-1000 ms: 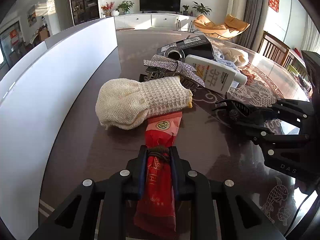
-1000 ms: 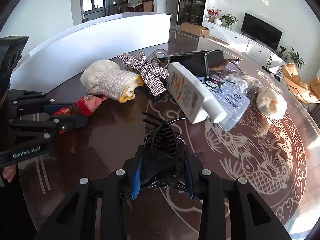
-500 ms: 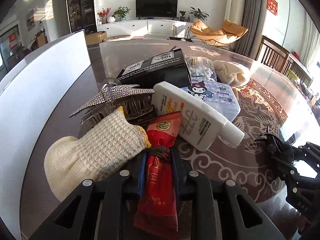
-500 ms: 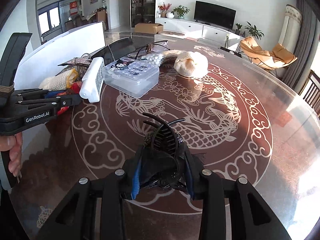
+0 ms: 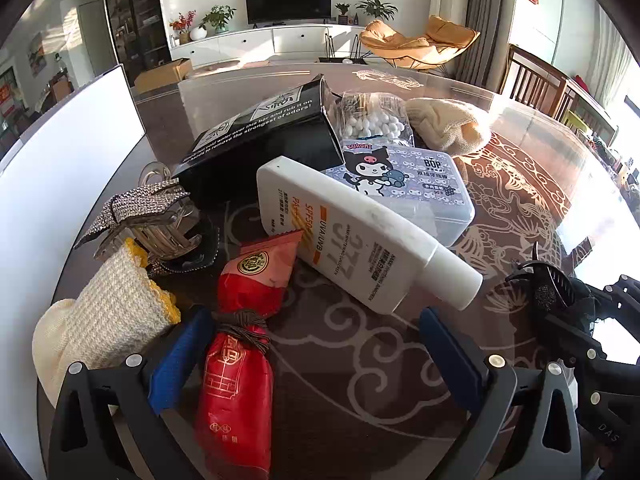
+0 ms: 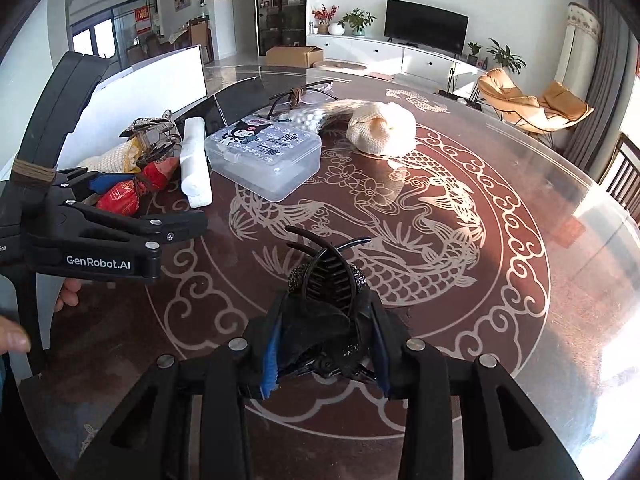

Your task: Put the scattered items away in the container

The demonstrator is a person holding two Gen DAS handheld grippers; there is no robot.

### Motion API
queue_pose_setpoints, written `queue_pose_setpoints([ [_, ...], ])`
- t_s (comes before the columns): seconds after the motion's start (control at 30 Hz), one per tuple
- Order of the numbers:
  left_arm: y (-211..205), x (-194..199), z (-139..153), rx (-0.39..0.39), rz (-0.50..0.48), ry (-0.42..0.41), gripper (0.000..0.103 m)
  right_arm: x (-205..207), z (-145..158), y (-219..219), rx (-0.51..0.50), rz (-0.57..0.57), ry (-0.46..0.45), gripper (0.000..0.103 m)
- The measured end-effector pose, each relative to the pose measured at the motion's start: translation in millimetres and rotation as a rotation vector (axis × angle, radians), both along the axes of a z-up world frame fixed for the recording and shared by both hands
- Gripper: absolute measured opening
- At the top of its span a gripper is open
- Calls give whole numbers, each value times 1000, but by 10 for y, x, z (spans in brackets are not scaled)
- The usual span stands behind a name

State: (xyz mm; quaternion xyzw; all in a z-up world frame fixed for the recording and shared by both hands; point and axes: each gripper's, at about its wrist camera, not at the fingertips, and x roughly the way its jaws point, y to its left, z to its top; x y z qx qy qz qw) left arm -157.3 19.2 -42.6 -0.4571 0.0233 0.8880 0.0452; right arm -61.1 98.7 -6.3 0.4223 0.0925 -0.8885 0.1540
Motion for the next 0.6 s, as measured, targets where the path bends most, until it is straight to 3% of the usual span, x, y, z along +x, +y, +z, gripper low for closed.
queue_pose_setpoints([
  [0.6, 5, -5, 1, 0, 0, 0, 103, 33, 3, -13, -1, 0, 1, 38],
])
